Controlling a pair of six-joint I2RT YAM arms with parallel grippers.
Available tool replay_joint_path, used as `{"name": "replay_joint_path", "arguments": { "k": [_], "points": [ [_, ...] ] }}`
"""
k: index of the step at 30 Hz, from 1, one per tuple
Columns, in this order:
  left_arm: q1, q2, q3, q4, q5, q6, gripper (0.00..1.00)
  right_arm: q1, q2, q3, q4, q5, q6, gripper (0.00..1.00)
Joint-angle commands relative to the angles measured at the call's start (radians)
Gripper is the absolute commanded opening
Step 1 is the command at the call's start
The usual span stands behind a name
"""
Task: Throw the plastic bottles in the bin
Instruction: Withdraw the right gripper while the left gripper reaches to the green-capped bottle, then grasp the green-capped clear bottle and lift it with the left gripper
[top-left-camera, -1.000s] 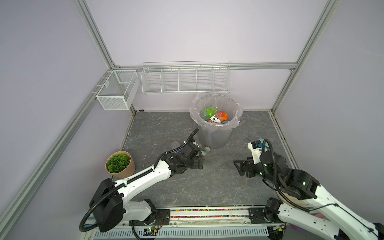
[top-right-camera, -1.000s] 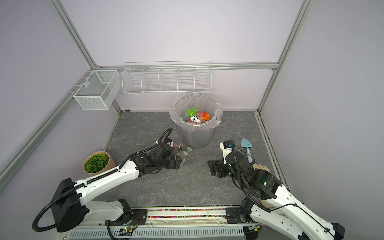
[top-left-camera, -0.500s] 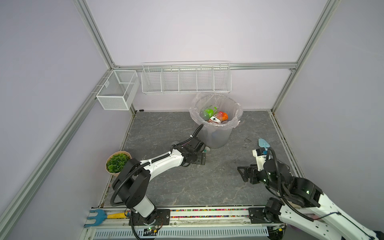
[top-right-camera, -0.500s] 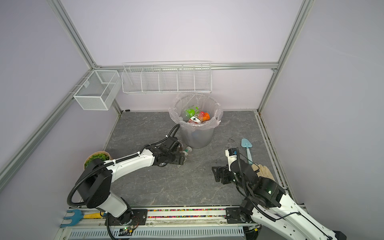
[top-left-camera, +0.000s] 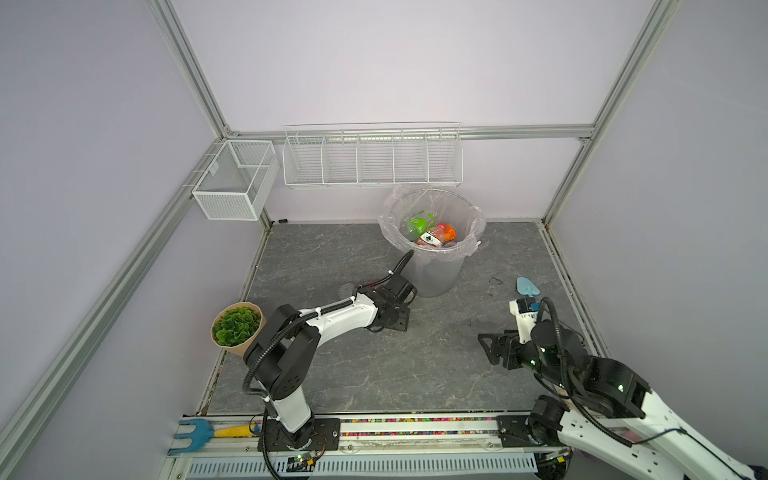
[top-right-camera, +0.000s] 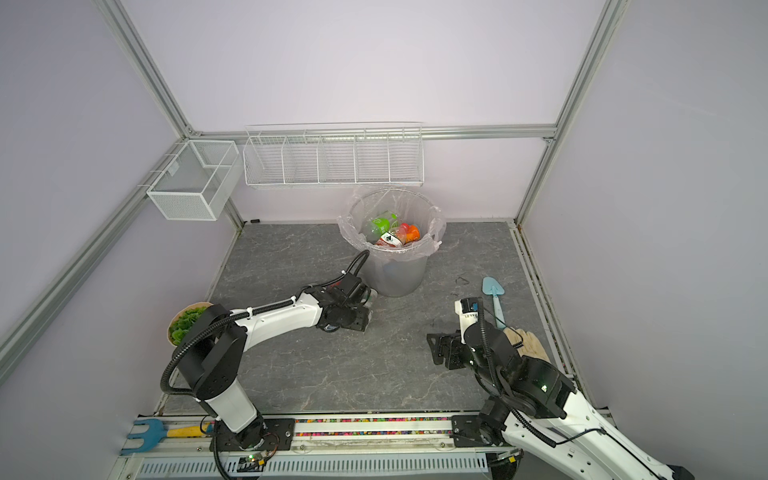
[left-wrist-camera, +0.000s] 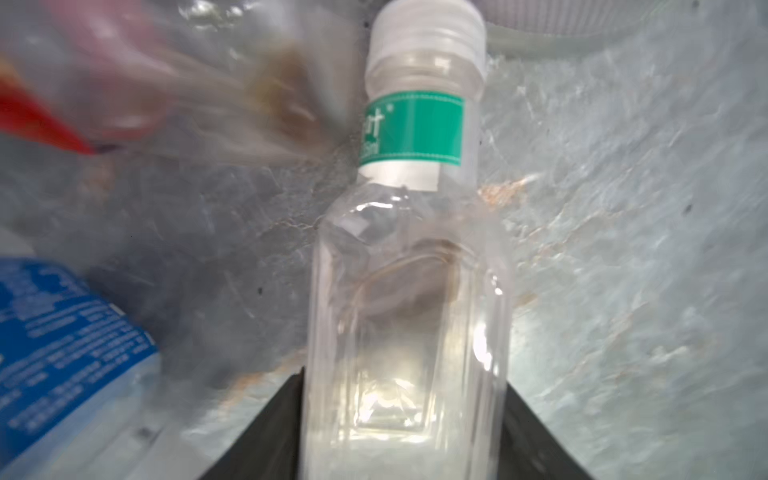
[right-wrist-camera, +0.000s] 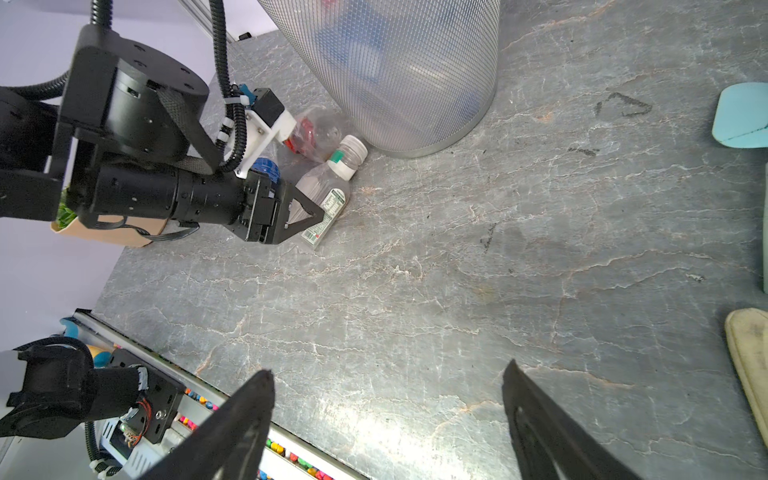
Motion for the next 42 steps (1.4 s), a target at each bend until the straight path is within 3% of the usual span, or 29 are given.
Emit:
{"name": "replay_joint_path", "arguments": {
  "k": [1,7,15,24,29,36,42],
  "points": [
    [-0.070,-0.038,0.002,-0.078,-0.090,0.010,0.47,0.006,-0.010,0.008,-0.016,0.016,0.023,0.88],
    [-0.128,-0.105,-0.054,-0.092,-0.111,-0.036,0.36,0.006,-0.016,0.017,-0.021,0.015,0.032,0.88],
    [-0.180,-0.319,-0.129,-0.104,-0.115,-0.083,0.35,0.006,-0.052,0.026,-0.042,0.022,0.051,0.88],
    [-0.187,-0.664,-0.165,-0.135,-0.108,-0.090,0.35,0.006,-0.065,0.024,-0.046,0.020,0.071,0.88],
    [-0.187,-0.813,-0.114,-0.194,-0.137,-0.087,0.35,0.006,-0.057,0.020,-0.033,0.012,0.078,0.88],
    [-0.187,-0.906,0.042,-0.288,-0.191,-0.053,0.34,0.006,-0.042,0.015,-0.019,-0.005,0.089,0.88],
    [-0.187,-0.963,0.132,-0.250,-0.249,0.043,0.34,0.006,-0.044,0.021,-0.018,-0.006,0.095,0.88]
  ]
}}
